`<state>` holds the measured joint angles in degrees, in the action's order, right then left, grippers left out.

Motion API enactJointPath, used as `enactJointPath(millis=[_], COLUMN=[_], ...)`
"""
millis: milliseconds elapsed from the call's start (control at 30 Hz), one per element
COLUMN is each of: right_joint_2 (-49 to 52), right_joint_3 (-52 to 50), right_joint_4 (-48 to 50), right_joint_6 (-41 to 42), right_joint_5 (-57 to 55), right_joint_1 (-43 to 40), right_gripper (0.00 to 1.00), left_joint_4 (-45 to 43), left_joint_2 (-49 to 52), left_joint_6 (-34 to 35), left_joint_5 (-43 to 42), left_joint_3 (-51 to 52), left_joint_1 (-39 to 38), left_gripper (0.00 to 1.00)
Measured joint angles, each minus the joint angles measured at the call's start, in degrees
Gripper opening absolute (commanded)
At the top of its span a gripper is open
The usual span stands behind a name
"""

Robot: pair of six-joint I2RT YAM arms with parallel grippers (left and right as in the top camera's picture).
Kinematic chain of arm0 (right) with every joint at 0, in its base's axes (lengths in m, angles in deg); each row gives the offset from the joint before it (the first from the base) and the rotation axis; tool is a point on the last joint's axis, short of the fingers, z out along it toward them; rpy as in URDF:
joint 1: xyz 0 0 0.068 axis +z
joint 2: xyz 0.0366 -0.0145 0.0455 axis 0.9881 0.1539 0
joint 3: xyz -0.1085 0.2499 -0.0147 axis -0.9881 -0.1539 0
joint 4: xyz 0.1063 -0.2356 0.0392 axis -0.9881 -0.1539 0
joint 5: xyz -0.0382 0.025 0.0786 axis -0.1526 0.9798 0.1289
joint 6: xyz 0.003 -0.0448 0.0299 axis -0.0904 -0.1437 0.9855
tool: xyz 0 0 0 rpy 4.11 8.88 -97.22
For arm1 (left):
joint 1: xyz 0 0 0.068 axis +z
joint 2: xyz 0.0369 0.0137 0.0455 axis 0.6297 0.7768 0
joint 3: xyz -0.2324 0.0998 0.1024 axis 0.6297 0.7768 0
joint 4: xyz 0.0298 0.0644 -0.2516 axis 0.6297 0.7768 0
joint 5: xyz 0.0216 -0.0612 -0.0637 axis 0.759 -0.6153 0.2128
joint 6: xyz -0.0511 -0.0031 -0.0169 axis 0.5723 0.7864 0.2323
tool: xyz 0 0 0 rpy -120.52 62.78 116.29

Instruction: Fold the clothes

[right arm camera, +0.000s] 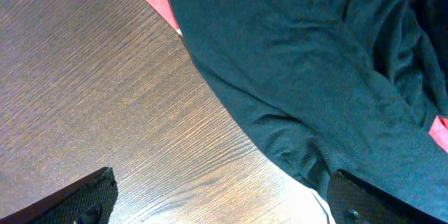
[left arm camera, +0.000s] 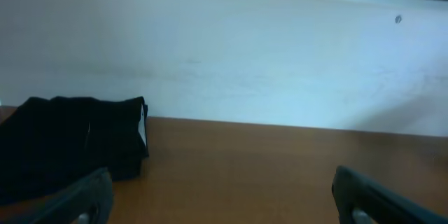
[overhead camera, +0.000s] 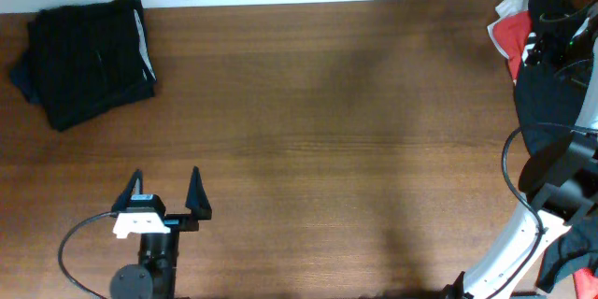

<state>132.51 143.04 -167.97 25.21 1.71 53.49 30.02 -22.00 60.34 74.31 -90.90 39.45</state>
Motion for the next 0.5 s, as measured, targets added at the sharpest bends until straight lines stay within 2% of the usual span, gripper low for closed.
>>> enactJointPath(millis=[100, 167, 233, 367, 500], right_joint_2=[0.00, 0.00, 0.00, 0.00, 0.00], right_joint_3=[0.00, 0.00, 0.00, 0.00, 0.00], right_joint_4=[-0.04, -0.04, -0.02, -0.02, -0.02], right_joint_6=[-0.07, -0.04, -0.02, -0.02, -0.02], right_joint_5=[0.00, 0.00, -0.02, -0.02, 0.00], right_joint_1=[0.00, 0.00, 0.00, 0.00, 0.00], right_gripper=[0.99, 0.99, 0.99, 0.99, 0.99], left_joint_4=[-7.72, -8.50, -6.51, 4.50, 4.52], left_joint_2=[-0.04, -0.04, -0.07, -0.24, -0.24], left_joint_6=[0.00, 0.00, 0.00, -0.17, -0.17], left_joint_5=[0.00, 0.02, 0.17, 1.77, 1.81], left_joint_3=[3.61, 4.94, 4.92, 5.25, 5.25], left_joint_1=[0.00, 0.00, 0.15, 0.15, 0.15], left_gripper=[0.99, 0.99, 0.99, 0.99, 0.99])
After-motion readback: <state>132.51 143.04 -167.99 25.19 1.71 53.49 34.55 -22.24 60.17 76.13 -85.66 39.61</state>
